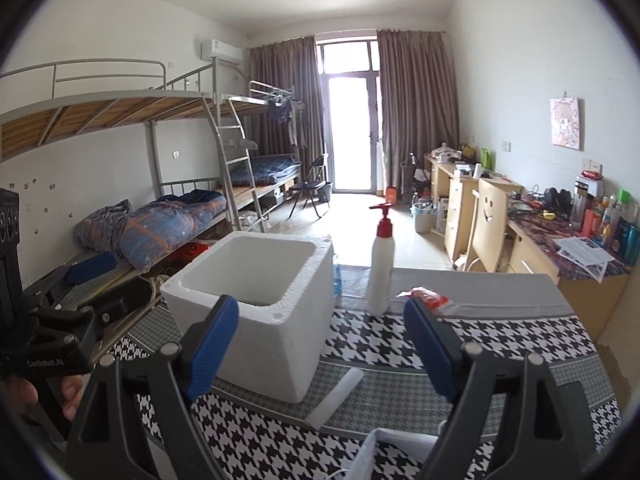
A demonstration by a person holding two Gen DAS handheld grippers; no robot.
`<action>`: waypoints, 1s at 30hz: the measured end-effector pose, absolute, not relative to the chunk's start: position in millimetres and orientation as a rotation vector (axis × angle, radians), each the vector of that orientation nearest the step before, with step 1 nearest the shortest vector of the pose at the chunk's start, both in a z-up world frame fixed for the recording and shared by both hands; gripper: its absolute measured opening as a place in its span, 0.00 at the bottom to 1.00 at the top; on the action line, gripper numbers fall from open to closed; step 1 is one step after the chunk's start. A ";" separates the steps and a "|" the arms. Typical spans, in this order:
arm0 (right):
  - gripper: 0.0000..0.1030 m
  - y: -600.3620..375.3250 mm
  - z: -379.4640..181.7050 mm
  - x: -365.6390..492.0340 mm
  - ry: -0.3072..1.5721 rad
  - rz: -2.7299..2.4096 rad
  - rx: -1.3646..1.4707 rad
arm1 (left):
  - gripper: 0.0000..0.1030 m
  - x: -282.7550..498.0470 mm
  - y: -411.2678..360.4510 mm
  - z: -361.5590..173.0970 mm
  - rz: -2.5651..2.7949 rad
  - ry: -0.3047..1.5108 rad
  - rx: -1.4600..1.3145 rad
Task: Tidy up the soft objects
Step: 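Withdraw both grippers from the foam box back toward the table, then move the left gripper toward the white foam roll while the right approaches the blue mask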
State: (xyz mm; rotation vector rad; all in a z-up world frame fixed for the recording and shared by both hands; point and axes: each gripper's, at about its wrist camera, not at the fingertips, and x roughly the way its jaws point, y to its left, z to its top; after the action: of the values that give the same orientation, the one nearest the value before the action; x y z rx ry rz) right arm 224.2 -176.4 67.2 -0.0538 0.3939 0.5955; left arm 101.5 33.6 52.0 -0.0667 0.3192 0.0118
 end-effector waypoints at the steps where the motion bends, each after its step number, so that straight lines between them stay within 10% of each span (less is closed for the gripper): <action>1: 0.85 -179.3 67.3 222.7 0.393 0.592 -0.049 | 0.99 101.2 31.7 51.7 0.007 0.317 -0.069; 30: 0.91 -215.8 57.2 207.2 0.370 0.485 -0.017 | 0.99 109.9 -3.1 44.5 -0.082 0.335 -0.041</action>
State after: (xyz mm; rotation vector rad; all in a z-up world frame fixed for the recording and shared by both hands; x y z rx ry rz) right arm 207.2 -215.8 57.2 -0.0174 0.3704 0.4851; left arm 109.9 -3.1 44.5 -0.0407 0.3346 -0.0819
